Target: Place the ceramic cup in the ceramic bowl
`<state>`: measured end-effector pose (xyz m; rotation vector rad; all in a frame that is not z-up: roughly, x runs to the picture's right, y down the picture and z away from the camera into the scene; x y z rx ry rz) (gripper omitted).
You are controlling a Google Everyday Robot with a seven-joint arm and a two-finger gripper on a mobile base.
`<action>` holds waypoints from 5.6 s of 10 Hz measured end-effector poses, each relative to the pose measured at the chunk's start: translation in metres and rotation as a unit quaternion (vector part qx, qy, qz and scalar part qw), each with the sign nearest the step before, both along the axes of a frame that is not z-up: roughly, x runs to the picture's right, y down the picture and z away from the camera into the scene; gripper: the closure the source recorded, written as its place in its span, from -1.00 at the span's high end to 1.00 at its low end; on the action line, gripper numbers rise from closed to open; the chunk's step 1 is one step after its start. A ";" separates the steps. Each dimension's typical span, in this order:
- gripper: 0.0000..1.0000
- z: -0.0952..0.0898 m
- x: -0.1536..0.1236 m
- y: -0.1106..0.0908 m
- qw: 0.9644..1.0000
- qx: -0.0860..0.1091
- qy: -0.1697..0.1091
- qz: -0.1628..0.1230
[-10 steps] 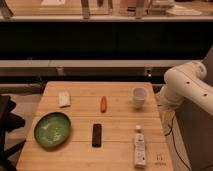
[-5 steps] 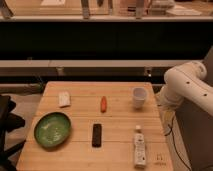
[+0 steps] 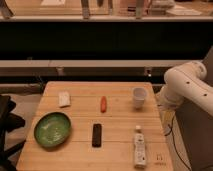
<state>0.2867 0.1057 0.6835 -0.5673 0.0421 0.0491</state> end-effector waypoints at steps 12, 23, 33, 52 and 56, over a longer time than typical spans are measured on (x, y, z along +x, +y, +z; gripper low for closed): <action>0.60 0.028 -0.002 -0.024 1.000 0.011 -0.024 -0.009; 0.60 0.078 -0.024 -0.039 0.998 -0.003 -0.046 -0.042; 0.60 0.110 -0.030 -0.035 0.995 -0.015 -0.063 -0.070; 0.60 0.145 -0.034 -0.022 0.988 -0.020 -0.102 -0.113; 0.60 0.149 -0.034 -0.021 0.987 -0.019 -0.109 -0.119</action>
